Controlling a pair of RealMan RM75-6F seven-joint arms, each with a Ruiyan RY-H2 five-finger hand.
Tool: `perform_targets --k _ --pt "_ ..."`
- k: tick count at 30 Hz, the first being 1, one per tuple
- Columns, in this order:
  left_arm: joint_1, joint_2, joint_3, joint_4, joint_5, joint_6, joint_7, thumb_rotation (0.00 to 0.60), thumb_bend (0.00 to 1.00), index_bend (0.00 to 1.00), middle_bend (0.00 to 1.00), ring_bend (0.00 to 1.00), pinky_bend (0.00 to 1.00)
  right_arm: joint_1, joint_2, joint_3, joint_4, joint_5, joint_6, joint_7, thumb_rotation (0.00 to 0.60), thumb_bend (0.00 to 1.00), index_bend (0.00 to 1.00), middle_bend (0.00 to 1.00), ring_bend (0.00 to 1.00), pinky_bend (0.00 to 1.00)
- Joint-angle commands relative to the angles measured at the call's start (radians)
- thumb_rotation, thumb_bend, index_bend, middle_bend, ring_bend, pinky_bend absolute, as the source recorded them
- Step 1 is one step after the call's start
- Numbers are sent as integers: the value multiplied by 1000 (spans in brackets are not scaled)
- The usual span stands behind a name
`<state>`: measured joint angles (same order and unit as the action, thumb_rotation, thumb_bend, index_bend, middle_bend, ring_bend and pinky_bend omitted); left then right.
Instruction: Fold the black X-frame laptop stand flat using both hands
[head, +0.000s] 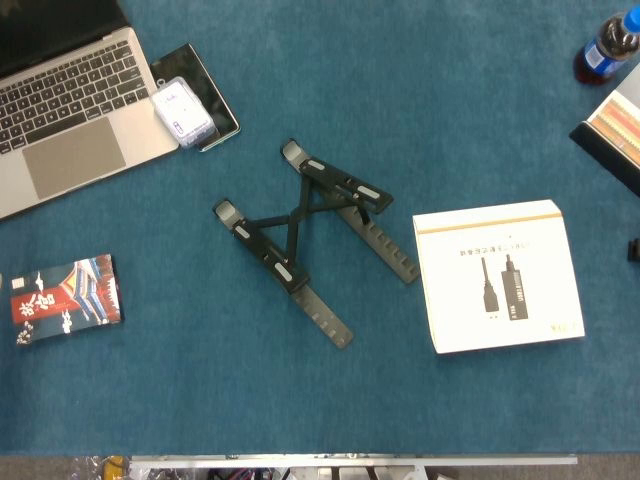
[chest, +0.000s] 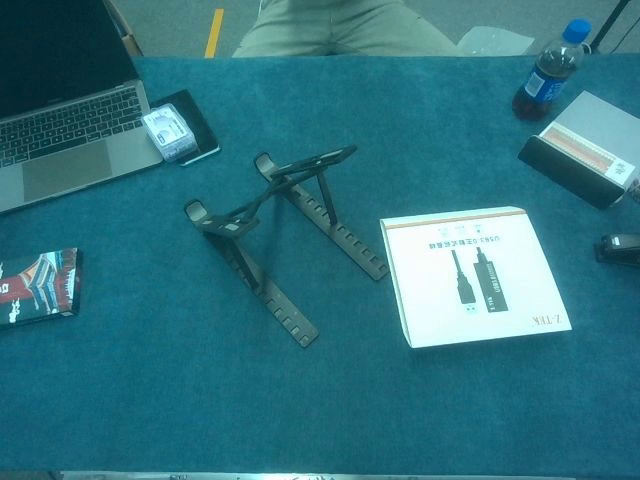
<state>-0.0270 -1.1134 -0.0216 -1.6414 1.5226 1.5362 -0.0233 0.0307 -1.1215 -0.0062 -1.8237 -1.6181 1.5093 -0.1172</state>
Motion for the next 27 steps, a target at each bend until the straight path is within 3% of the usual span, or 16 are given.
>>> perform_targets --k 1,11,18,27 --pt "1 0 1 -1 1 1 0 600 275 69 54 0 0 0 0 -2 0 -1 -1 0 600 63 0 0 0 0" --pt "0 20 12 -17 13 -8 -30 600 275 70 59 0 0 23 5 -6 -13 -34 -27 34 600 62 0 0 0 0" --pt "-1 50 27 -35 36 -15 -56 600 275 90 73 0 0 101 21 -9 -54 -76 -128 98 600 62 0 0 0 0" --pt "0 78 39 -62 55 -13 -69 600 275 91 75 0 0 268 59 12 -104 -41 -352 435 600 63 0 0 0 1"
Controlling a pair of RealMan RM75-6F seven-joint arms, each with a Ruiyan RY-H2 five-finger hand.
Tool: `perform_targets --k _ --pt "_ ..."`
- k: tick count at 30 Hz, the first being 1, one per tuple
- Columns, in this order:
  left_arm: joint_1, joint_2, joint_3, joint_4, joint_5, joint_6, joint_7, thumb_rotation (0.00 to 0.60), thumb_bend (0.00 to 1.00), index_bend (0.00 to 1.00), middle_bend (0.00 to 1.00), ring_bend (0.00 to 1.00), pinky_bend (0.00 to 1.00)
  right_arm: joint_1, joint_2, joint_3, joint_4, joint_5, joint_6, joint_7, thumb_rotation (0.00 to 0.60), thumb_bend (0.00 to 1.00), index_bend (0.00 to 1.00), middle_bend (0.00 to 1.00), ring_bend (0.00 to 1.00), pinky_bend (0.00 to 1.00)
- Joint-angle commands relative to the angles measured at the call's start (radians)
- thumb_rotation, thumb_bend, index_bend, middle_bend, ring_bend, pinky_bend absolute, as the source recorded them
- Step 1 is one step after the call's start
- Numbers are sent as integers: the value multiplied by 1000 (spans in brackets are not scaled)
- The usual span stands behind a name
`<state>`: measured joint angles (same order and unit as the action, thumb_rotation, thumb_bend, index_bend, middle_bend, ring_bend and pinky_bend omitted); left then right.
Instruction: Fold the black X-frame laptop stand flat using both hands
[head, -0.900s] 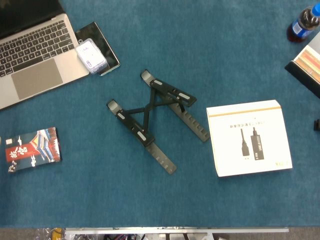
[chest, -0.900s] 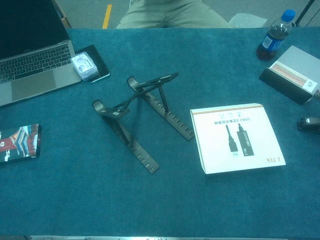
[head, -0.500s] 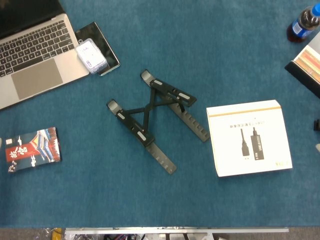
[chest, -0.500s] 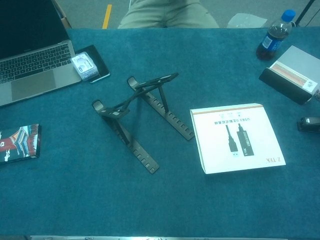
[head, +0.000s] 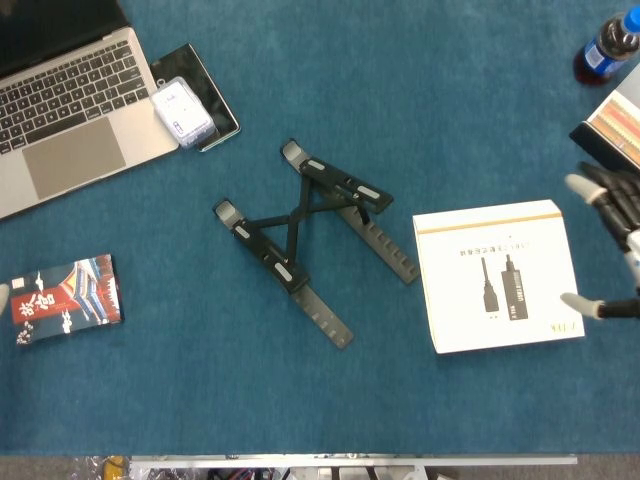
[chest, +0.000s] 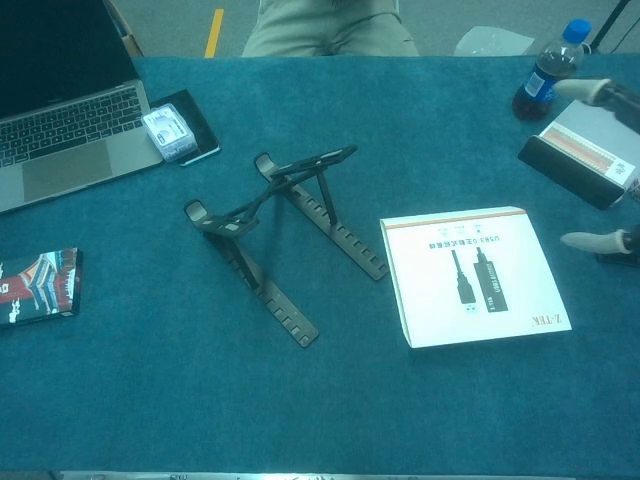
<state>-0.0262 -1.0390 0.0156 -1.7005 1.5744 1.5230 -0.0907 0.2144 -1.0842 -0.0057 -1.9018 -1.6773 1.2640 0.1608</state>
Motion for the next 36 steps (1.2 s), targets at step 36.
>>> perform_targets --k 36 --pt "0 29 13 14 9 -6 -46 600 275 92 75 0 0 465 -164 39 74 149 -532 493 600 63 124 231 136 276"
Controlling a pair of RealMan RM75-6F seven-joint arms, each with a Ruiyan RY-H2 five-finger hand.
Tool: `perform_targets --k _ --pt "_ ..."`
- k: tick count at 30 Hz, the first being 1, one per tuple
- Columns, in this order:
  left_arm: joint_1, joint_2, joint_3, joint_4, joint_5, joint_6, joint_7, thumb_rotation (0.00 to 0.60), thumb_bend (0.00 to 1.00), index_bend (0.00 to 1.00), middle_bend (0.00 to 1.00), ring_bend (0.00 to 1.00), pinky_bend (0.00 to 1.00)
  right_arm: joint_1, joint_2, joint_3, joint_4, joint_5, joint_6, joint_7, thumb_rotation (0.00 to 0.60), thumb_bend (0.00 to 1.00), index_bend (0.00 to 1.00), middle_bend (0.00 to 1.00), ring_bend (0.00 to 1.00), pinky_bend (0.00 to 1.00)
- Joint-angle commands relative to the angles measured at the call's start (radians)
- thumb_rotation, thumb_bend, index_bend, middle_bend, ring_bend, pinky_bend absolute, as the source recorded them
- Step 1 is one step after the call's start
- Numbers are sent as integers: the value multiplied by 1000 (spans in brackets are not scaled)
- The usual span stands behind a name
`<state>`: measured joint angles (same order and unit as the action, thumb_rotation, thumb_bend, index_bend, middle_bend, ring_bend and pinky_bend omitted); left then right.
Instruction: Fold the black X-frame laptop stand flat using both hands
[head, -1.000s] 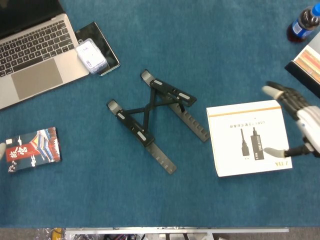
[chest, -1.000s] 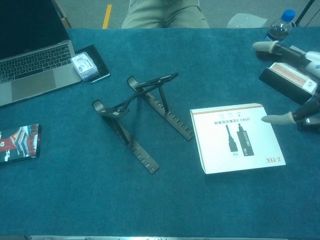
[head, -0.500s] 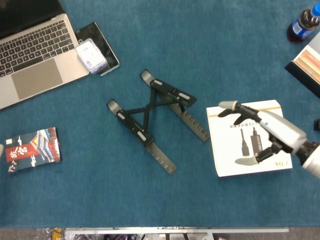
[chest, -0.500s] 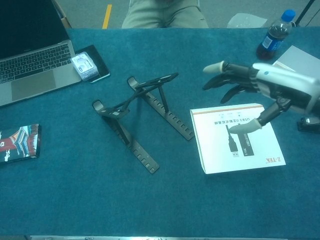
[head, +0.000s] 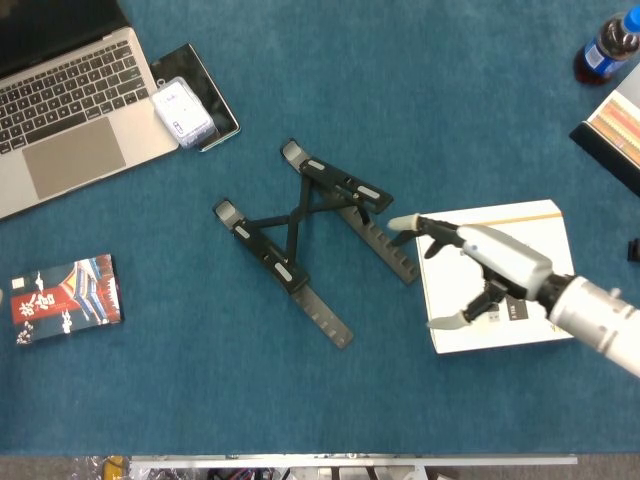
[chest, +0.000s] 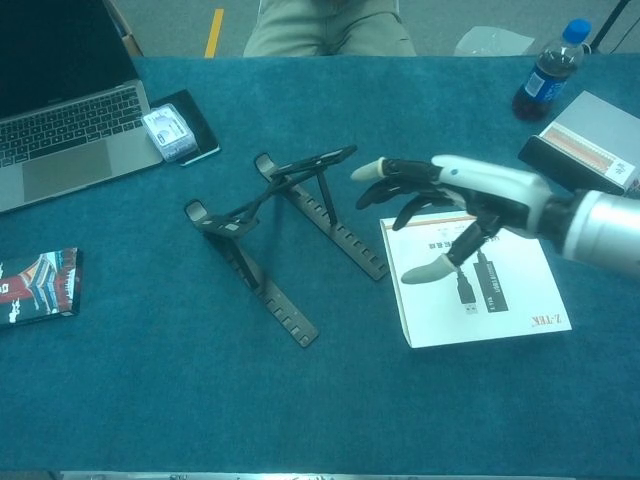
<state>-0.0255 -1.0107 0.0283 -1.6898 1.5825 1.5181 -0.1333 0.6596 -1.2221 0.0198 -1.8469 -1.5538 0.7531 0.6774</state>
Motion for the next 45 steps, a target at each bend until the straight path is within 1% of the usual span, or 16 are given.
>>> perform_targets --k 1,10,23,32,45 --pt "-1 1 0 5 1 -2 -6 600 275 92 75 0 0 27 -38 18 28 36 -28 -37 600 63 123 231 136 276" --pt "-5 8 0 21 7 -1 -35 600 275 92 75 0 0 108 -145 91 90 170 -91 -171 600 63 124 232 137 276" --pt "-12 24 1 40 18 -3 -68 600 276 93 75 0 0 204 -218 183 133 341 -122 -317 600 63 124 232 136 276" --pt "-25 34 4 36 36 -12 -74 600 275 93 75 0 0 266 -273 239 210 445 -131 -372 600 63 131 231 137 276" --pt "-20 34 11 36 35 -7 -72 600 275 93 75 0 0 349 -348 297 323 568 -162 -407 600 63 134 231 137 276"
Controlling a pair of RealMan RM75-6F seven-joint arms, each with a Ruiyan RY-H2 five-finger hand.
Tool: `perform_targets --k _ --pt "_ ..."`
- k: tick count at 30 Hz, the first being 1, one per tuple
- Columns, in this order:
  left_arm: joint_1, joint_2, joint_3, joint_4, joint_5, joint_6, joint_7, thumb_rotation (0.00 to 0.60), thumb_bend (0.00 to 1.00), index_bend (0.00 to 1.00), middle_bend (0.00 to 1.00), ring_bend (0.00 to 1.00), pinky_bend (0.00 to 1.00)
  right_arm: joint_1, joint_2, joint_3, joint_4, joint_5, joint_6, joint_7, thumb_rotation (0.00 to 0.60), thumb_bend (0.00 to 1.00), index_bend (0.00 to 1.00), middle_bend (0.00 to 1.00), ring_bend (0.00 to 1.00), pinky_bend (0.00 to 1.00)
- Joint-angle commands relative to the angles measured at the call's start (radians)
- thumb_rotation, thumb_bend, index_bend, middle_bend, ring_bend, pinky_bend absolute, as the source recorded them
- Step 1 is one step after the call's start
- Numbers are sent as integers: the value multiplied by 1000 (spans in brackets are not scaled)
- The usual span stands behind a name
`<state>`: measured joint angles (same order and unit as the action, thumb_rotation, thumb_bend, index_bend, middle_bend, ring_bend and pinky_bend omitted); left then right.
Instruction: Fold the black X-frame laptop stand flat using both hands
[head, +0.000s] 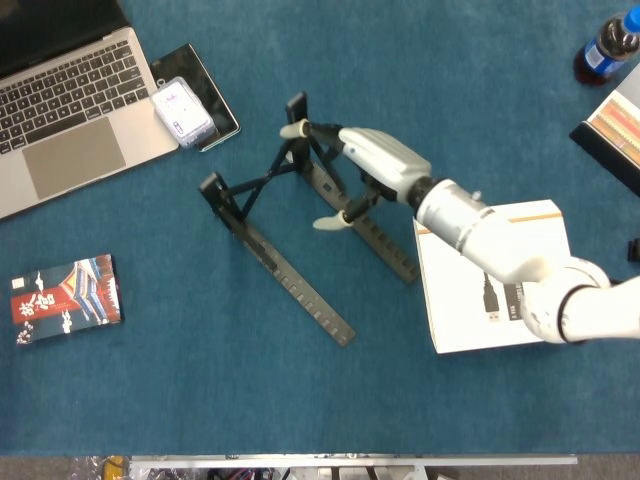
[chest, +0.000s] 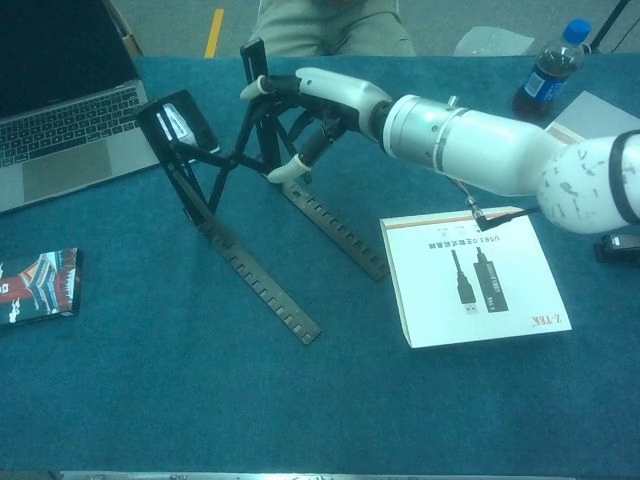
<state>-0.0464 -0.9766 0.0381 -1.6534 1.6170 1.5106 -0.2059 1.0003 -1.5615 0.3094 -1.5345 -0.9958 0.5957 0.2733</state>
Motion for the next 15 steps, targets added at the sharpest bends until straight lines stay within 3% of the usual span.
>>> perform_targets --k 1,15 --pt "2 0 2 0 0 1 0 600 275 93 75 0 0 12 -13 10 16 15 -6 -4 600 63 134 231 137 276" --pt "6 -3 4 7 -7 3 -2 600 275 93 75 0 0 40 -65 -8 107 36 -23 -37 600 63 135 231 137 277"
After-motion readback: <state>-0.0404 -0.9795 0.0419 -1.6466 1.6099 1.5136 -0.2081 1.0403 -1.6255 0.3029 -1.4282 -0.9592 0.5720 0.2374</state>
